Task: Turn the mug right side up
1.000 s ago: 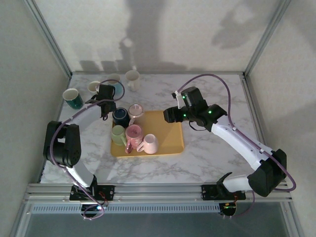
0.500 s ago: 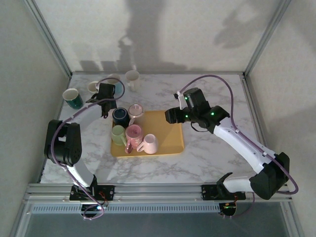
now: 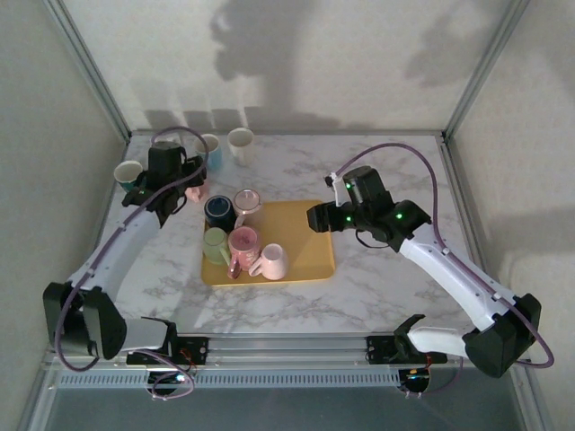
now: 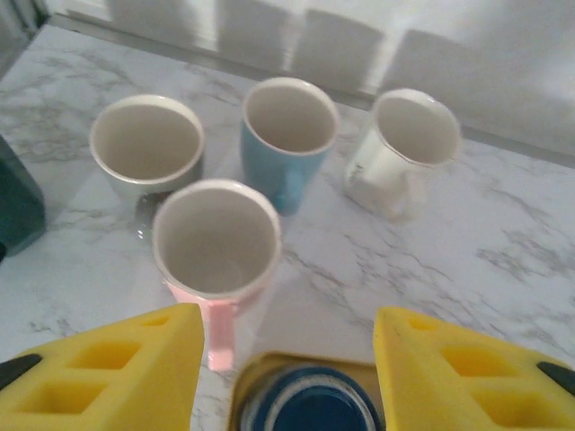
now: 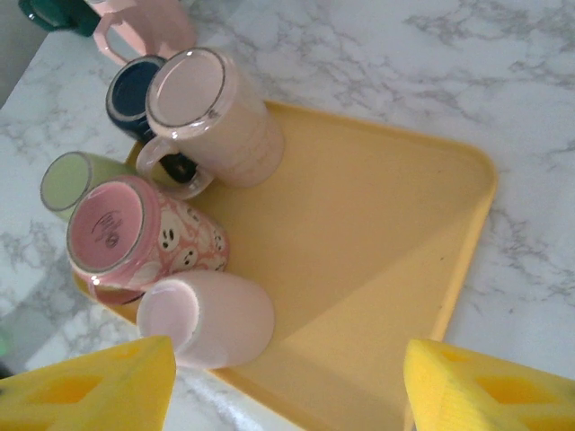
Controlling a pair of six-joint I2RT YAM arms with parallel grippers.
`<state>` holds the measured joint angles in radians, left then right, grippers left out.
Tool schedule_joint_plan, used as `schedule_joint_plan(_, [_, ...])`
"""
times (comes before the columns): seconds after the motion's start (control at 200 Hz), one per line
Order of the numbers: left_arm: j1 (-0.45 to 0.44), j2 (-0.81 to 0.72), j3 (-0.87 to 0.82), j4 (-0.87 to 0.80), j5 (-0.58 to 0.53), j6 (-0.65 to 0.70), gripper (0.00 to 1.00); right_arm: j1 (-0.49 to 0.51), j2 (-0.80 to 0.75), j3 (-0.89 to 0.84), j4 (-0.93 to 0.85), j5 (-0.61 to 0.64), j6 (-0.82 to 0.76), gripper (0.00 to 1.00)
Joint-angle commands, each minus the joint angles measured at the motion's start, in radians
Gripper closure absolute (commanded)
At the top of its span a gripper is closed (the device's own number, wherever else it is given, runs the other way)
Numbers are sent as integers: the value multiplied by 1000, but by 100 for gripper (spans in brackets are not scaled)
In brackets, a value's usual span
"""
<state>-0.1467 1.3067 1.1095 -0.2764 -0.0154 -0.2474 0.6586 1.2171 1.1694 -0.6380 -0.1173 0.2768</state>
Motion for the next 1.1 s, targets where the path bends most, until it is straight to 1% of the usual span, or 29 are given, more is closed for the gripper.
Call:
schedule_joint_plan(0.0, [2,-68,-49,-82,158,0,47,-5,-5,-24,-52,-79,52,32])
schedule_joint_plan(0.05, [2,-103,-68,-90,211,5,47,-4,-1,-31,-56,-100,95,33])
schedule_joint_plan(0.135, [2,-158,-108,-94,332,17,46,-2,20,-41,-54,-148,162,34])
schedule_joint_plan(0.265, [1,-219,-182,-93,517,44,45,48,58,-83,0,-197,264,33])
schedule_joint_plan(0.386, [-1,-251,-244,-92,626,41,44,83,109,-108,40,-186,373,32])
schedule_joint_plan(0.401, [-1,-255,-251,-91,640,41,44,108,114,-112,47,-186,385,32])
schedule_joint_plan(0.446, [-2,-270,-271,-83,669,35,44,131,132,-119,65,-177,422,31])
schedule_joint_plan(0.546, [-1,-301,-300,-85,677,32,43,163,177,-119,60,-128,517,25])
schedule_joint_plan(0.601, [-1,-311,-305,-93,668,37,42,185,200,-113,57,-108,534,22])
schedule_joint_plan(0.686, [-1,-320,-314,-84,672,29,42,208,223,-112,81,-99,568,20])
schedule_joint_plan(0.786, [-2,-322,-327,-70,679,20,42,214,244,-119,117,-105,608,19])
schedule_joint_plan(1.096, [-2,-310,-352,-26,692,3,42,231,330,-85,161,-98,650,19])
